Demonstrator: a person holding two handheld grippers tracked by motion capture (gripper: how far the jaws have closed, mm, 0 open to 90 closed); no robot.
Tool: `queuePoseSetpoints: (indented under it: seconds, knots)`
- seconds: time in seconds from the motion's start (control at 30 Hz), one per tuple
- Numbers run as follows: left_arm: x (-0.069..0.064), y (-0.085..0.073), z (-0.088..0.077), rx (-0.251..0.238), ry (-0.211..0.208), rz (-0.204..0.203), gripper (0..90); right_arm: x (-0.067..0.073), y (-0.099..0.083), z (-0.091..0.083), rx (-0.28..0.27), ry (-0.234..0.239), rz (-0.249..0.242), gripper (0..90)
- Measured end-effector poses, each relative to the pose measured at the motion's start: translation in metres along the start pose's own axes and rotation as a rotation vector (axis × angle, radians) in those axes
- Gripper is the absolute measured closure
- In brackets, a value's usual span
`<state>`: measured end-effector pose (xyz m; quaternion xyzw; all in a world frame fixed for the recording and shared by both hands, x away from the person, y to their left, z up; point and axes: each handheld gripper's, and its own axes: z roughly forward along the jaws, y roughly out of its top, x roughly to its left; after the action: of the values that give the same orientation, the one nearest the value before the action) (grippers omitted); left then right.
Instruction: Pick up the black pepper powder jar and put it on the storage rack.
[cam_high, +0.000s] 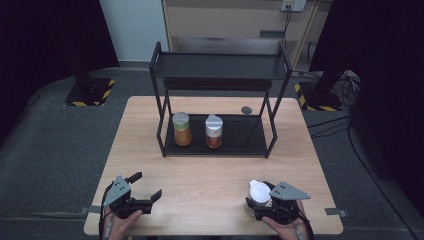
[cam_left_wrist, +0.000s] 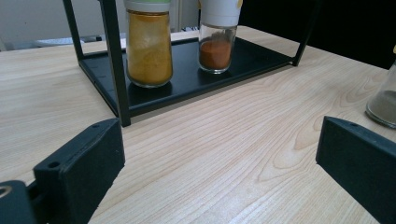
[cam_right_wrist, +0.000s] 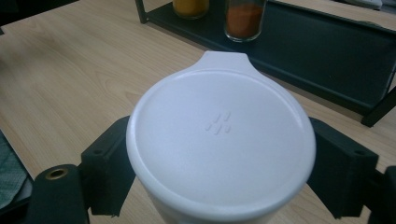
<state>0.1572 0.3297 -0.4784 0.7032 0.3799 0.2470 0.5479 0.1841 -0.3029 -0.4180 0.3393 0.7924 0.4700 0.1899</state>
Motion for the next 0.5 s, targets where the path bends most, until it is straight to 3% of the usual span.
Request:
queuePoseSetpoints:
  seconds: [0.17, 0.5]
  knots:
    - [-0.0002, 0.0002, -0.0001, 0.002, 0.001, 0.001, 0.2, 0.0041, -0.0036, 0.0024, -0.011, -0.008, -0.013, 30.7]
    - [0.0, 0.0001, -0.0003, 0.001, 0.001, 0.0, 0.2, 0.0075, -0.0066, 0.0024, -0.023, -0.023, -0.02, 31.4]
